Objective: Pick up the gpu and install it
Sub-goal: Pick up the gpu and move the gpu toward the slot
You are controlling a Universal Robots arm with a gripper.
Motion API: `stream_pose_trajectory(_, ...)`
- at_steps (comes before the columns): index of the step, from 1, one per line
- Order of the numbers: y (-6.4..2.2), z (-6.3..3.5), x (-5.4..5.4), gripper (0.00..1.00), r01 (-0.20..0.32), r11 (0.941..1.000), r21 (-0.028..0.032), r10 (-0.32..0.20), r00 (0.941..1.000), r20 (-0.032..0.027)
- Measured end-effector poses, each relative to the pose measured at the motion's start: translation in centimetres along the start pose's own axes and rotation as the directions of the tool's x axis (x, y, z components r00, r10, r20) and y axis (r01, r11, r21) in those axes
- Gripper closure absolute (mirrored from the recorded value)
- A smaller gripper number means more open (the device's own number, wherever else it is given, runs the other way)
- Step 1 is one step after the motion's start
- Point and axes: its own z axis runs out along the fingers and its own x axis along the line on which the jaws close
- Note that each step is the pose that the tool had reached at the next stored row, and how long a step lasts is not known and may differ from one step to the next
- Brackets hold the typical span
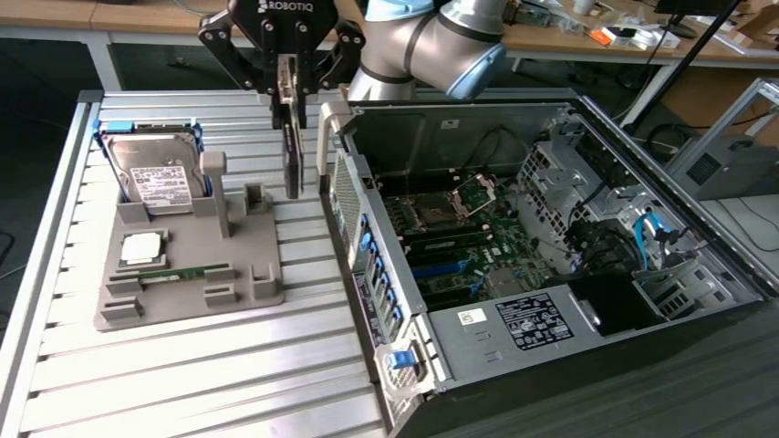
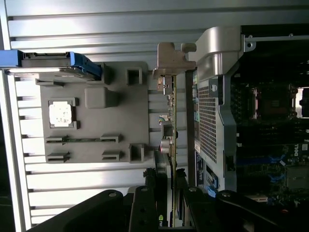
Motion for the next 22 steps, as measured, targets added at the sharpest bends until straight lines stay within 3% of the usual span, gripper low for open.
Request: stream_pose_trajectory(22,0.15,0.09,-3.0,0.73,0.000,1.0000,0.0016,0.000,1.0000,0.0001)
